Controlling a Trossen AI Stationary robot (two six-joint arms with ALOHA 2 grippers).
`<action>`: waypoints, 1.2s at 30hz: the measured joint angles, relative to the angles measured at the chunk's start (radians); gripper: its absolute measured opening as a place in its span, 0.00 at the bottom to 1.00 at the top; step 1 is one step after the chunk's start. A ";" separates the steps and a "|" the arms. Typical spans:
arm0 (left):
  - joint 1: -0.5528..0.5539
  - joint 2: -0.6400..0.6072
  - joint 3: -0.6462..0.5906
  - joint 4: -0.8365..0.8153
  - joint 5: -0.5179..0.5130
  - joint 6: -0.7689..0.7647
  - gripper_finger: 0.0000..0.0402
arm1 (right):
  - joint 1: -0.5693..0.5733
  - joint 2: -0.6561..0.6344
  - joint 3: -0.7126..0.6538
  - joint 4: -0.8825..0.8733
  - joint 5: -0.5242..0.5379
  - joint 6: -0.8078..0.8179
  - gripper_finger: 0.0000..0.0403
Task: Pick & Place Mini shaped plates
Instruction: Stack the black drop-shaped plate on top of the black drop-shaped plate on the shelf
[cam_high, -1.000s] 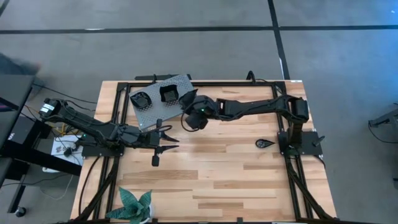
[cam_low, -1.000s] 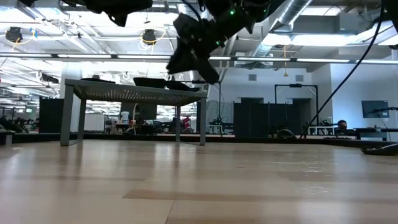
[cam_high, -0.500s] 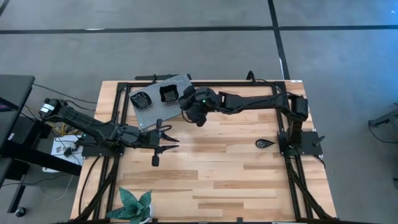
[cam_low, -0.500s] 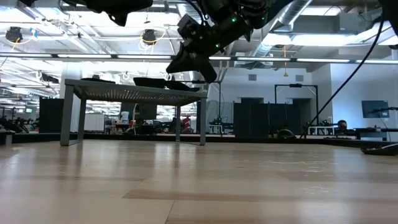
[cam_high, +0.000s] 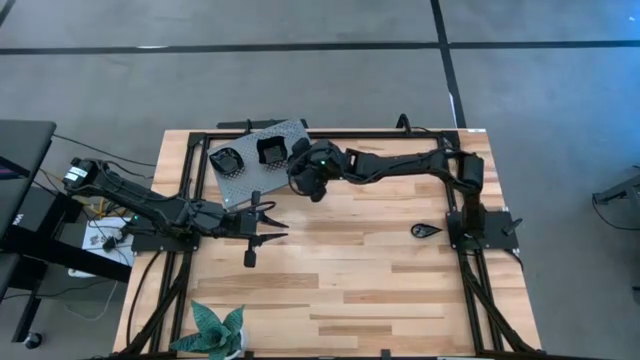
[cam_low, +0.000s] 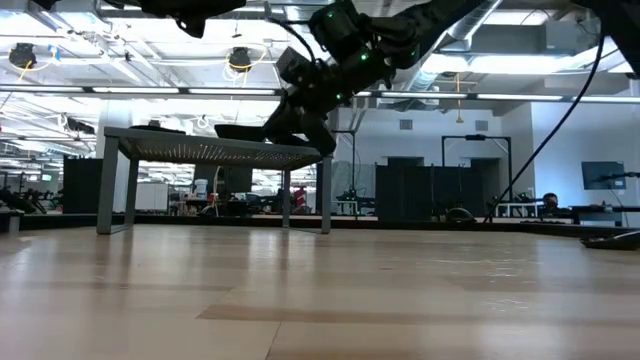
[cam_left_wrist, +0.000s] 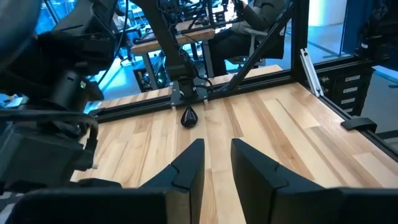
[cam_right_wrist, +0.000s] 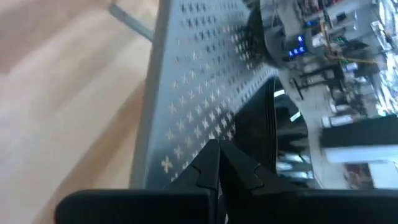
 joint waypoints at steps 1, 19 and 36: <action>0.000 0.000 0.000 0.000 0.000 0.001 0.20 | 0.001 0.000 0.000 0.003 0.012 -0.002 0.00; 0.000 0.000 0.000 -0.004 0.000 0.000 0.20 | -0.023 -0.004 0.002 -0.051 0.173 -0.005 0.00; 0.000 0.000 0.000 -0.005 0.000 -0.025 0.20 | 0.234 -0.346 0.002 -0.399 0.489 0.091 0.00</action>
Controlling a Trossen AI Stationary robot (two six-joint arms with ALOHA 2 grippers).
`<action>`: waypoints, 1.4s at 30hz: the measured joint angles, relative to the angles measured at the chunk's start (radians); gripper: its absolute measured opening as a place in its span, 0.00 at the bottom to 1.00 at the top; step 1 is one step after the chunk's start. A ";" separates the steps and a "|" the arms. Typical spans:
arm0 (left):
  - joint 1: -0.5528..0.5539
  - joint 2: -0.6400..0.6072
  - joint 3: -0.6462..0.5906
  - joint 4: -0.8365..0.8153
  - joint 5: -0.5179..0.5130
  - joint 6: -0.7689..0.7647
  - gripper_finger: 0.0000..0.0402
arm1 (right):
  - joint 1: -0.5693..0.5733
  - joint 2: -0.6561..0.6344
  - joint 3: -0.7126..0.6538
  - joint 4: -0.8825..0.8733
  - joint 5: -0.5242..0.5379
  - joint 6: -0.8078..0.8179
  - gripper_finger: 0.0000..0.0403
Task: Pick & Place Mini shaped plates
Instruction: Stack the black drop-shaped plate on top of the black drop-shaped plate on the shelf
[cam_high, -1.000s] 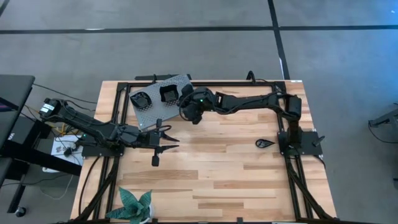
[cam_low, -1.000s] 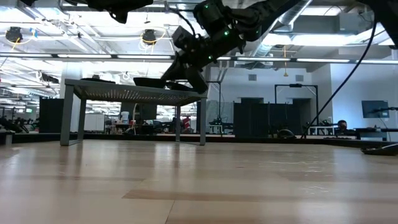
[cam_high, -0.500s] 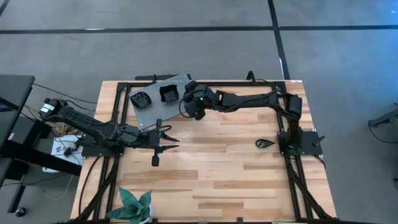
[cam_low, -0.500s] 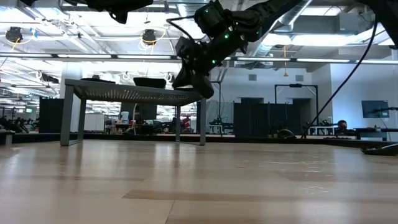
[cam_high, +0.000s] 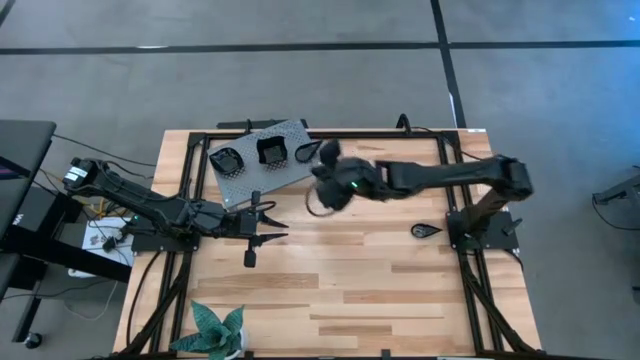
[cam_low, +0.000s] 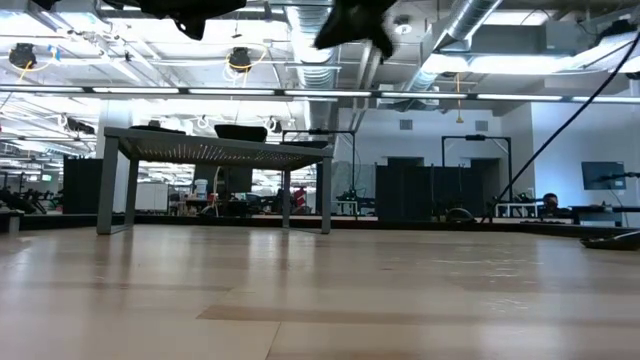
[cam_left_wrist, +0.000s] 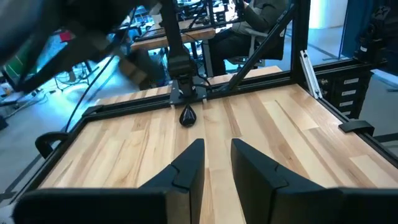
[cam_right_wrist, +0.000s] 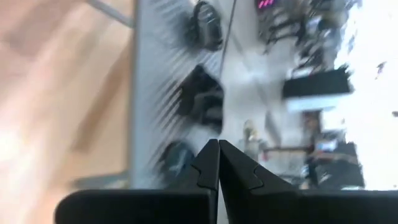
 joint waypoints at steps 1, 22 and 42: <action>0.000 0.000 0.000 0.000 0.000 -0.002 0.20 | 0.021 -0.033 0.000 -0.067 0.020 0.058 0.00; 0.000 0.000 0.000 0.000 0.000 -0.028 0.20 | 0.352 -0.399 -0.536 -0.745 -0.195 1.532 0.04; 0.000 0.000 0.000 0.001 0.000 -0.049 0.20 | 0.369 0.014 -0.554 -0.895 -0.401 1.595 0.41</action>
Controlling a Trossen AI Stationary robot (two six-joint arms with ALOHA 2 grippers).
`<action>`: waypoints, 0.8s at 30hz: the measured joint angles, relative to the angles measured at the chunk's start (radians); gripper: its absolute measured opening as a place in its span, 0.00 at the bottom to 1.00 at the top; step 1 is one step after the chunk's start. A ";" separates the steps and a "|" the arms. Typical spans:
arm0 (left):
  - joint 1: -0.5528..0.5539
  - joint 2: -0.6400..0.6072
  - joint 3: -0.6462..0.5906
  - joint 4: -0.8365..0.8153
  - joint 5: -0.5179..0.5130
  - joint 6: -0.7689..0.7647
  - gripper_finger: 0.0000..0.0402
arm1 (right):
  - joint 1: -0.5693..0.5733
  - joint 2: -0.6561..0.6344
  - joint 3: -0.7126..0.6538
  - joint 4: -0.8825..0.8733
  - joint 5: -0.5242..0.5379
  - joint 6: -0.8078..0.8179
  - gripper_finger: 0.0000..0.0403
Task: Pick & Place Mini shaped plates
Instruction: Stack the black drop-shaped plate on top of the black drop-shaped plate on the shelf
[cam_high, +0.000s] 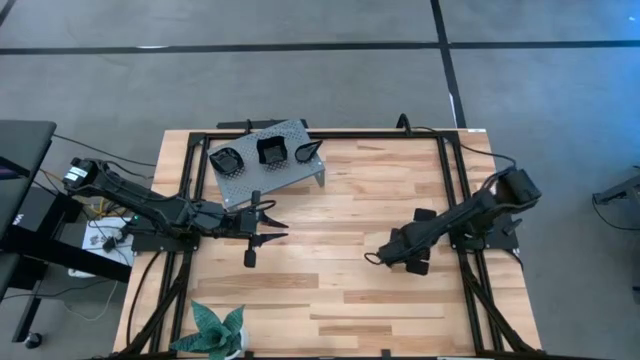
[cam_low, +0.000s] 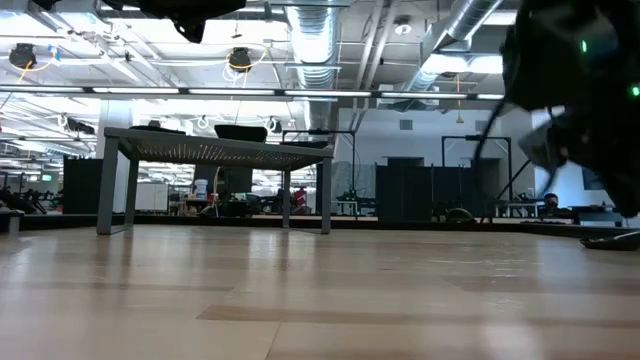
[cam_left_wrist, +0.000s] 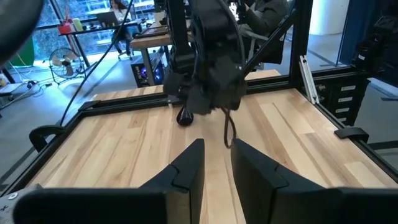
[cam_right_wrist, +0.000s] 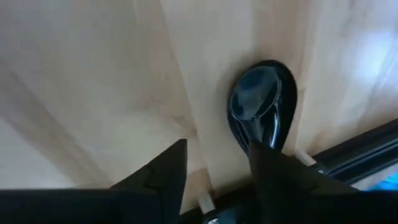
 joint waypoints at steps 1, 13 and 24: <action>0.000 0.000 0.000 0.000 0.000 0.000 0.20 | -0.002 0.024 0.000 0.000 0.000 -0.019 0.43; 0.000 0.000 0.000 0.000 0.000 -0.002 0.20 | -0.057 0.221 0.003 -0.016 0.080 -0.149 0.41; 0.000 0.000 0.000 0.000 0.000 -0.003 0.20 | -0.066 0.176 0.017 0.005 0.080 -0.191 0.02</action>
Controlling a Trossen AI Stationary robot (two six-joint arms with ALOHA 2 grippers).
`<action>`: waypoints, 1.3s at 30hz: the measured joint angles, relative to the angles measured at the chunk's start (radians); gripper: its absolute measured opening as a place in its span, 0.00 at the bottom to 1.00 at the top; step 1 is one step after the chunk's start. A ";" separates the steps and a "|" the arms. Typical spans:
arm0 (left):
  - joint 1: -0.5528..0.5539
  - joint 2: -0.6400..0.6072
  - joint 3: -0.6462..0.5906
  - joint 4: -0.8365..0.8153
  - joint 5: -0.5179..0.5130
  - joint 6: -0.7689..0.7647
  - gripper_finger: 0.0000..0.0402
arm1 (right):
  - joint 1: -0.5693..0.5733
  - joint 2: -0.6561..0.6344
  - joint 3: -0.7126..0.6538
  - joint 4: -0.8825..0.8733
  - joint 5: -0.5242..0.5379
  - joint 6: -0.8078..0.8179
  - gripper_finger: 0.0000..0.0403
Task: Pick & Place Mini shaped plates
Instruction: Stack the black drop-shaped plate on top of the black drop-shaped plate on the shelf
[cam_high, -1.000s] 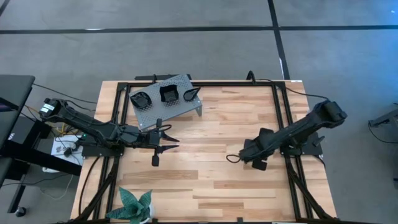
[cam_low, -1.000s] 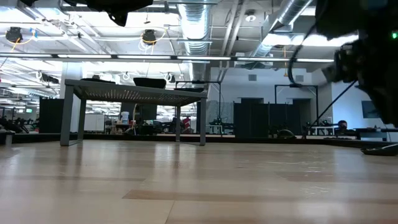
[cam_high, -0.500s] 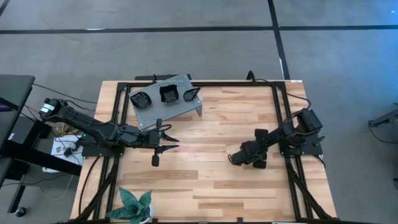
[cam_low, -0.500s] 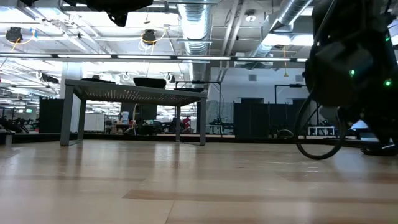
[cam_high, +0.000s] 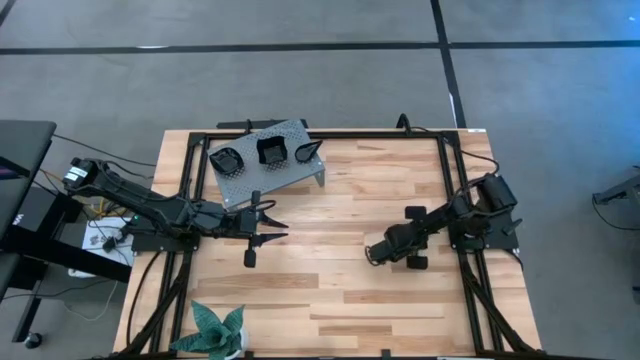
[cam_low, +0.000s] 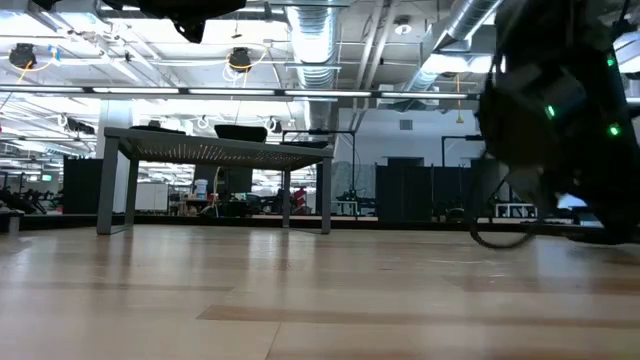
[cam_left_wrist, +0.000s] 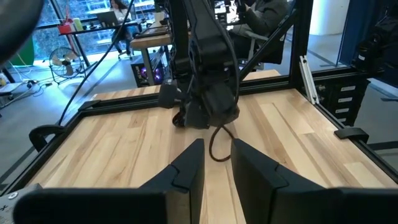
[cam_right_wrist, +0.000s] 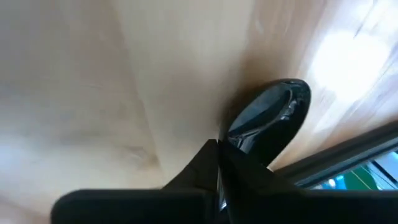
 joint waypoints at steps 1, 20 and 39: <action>0.000 0.000 0.000 0.000 0.000 0.000 0.20 | 0.000 -0.013 0.010 0.000 0.000 0.000 0.03; 0.000 0.000 0.000 0.004 0.000 0.008 0.20 | -0.091 -0.192 0.371 0.685 0.461 -1.098 0.00; 0.000 0.000 0.000 -0.001 0.000 0.005 0.20 | -0.451 0.142 0.708 0.783 0.494 -1.698 0.02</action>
